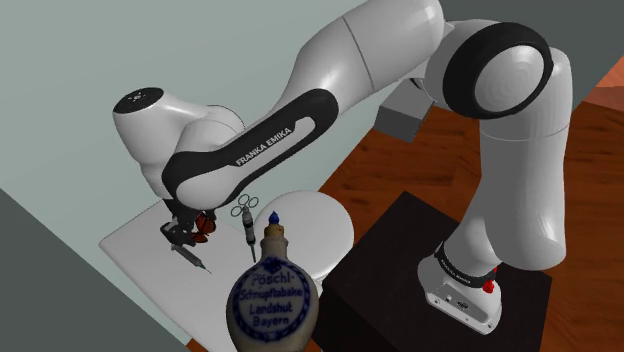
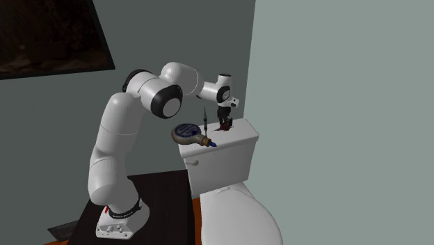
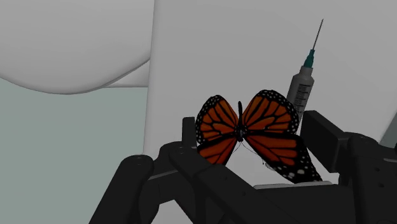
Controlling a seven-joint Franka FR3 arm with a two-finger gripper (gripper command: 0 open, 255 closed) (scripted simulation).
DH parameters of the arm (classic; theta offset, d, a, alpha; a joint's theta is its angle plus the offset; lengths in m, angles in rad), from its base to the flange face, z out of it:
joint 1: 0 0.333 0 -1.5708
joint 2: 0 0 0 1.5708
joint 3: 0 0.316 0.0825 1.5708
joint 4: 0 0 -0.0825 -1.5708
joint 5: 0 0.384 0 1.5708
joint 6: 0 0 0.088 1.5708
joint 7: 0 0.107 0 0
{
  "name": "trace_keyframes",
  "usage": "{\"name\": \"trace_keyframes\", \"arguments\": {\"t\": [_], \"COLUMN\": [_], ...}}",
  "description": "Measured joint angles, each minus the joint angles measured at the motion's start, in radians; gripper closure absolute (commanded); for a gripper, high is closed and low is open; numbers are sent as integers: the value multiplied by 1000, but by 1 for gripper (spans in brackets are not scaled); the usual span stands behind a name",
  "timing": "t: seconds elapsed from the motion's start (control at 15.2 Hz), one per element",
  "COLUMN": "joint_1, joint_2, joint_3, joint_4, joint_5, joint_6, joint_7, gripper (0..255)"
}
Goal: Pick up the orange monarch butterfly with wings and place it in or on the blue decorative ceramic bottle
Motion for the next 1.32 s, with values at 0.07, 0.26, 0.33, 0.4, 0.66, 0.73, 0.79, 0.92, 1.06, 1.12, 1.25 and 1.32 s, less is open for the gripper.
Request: {"name": "trace_keyframes", "arguments": {"t": [0.07, 0.26, 0.33, 0.4, 0.66, 0.73, 0.79, 0.92, 1.06, 1.12, 1.25, 1.32], "joint_1": [-1, -6, -7, -7, -11, -11, -11, -11, -11, -11, -11, -11], "joint_2": [-7, -28, -34, -39, -63, -68, -72, -82, -86, -90, -94, -98], "joint_3": [2, 7, 9, 11, 16, 18, 19, 22, 23, 24, 26, 27], "joint_4": [2, 15, 18, 27, 46, 52, 61, 74, 92, 102, 125, 134], "joint_5": [4, 14, 17, 20, 33, 35, 38, 43, 46, 48, 52, 54], "joint_6": [-9, -41, -49, -63, -103, -114, -127, -149, -171, -184, -211, -223], "joint_7": [-2, -10, -12, -14, -24, -25, -26, -29, -32, -34, -38, -40], "gripper": [255, 255, 255, 255, 255, 255, 255, 255, 255, 255, 255, 255]}}
